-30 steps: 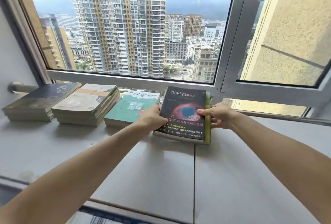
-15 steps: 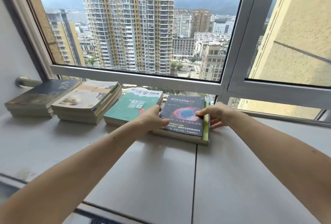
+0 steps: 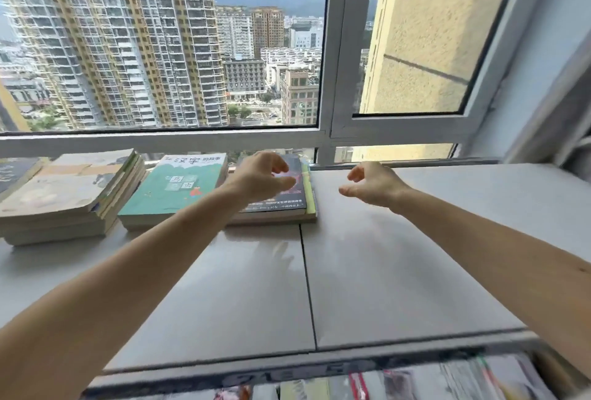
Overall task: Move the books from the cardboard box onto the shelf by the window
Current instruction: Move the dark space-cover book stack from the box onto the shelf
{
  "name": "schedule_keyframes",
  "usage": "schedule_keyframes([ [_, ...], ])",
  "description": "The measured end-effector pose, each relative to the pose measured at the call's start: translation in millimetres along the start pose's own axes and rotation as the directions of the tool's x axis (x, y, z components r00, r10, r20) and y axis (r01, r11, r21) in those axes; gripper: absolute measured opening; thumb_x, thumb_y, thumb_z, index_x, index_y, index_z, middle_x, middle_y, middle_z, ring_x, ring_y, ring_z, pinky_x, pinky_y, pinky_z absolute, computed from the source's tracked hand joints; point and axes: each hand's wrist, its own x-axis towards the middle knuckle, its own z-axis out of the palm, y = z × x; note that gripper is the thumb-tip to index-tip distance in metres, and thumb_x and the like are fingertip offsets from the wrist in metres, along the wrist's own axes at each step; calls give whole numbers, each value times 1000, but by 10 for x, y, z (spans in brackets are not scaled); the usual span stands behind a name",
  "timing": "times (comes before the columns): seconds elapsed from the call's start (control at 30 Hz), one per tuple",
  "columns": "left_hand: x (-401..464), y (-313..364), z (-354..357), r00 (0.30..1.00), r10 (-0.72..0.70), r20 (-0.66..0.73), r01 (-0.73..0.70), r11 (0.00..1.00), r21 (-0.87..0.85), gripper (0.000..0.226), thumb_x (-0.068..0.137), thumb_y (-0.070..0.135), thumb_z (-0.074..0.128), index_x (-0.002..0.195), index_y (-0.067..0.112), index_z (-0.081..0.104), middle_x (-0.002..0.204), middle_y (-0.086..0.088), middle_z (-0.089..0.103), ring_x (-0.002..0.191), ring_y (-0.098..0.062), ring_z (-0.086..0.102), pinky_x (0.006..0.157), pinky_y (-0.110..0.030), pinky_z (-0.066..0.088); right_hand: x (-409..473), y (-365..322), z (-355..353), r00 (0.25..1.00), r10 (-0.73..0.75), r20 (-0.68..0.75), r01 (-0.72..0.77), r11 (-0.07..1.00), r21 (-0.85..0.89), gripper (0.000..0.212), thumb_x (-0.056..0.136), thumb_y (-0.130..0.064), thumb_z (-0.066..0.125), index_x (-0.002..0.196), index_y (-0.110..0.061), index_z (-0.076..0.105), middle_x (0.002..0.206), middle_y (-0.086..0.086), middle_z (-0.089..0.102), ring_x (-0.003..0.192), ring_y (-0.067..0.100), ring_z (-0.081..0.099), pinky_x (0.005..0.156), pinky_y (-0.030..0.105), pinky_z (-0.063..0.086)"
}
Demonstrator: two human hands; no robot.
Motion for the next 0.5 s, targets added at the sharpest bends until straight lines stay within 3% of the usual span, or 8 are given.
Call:
schedule_keyframes([
  [0.07,-25,188,139,995,79,65,-80,997,17,34,85,27,71,115,12,67,116,-3,68,107,-19,63,98,-32,48,-330,119,-136,997,2,-75,-7,998,-61,44,84,-32,72,120,-10,62,124,4,63,111,21,60,90,29,46],
  [0.17,-154,550,442,959,201,198,-210,977,25,32,85,27,70,114,14,68,115,-2,68,109,-20,63,95,-30,47,-939,353,-308,978,69,-198,-94,988,-120,42,84,-30,70,120,-11,62,125,3,64,111,21,61,93,33,49],
  [0.27,-405,942,802,899,305,315,-311,950,-34,26,82,27,71,107,17,71,99,0,70,101,-21,66,88,-28,51,-1551,635,-456,949,167,-268,-218,960,-174,42,83,-31,70,120,-13,62,127,3,64,113,23,60,93,34,49],
  [0.37,-757,1387,1198,812,415,410,-404,907,-119,26,82,27,72,106,18,71,96,2,70,95,-19,66,84,-27,52,-2191,952,-637,890,252,-379,-338,924,-178,38,82,-29,70,116,-13,64,124,6,65,112,25,61,90,33,49],
  [0.5,-1307,1975,1828,642,545,539,-541,820,-185,25,80,26,75,101,14,73,97,-3,71,94,-22,67,87,-31,53,-3172,1493,-892,768,375,-519,-508,850,-138,33,82,-29,69,112,-14,66,118,7,67,109,28,62,89,36,50],
])
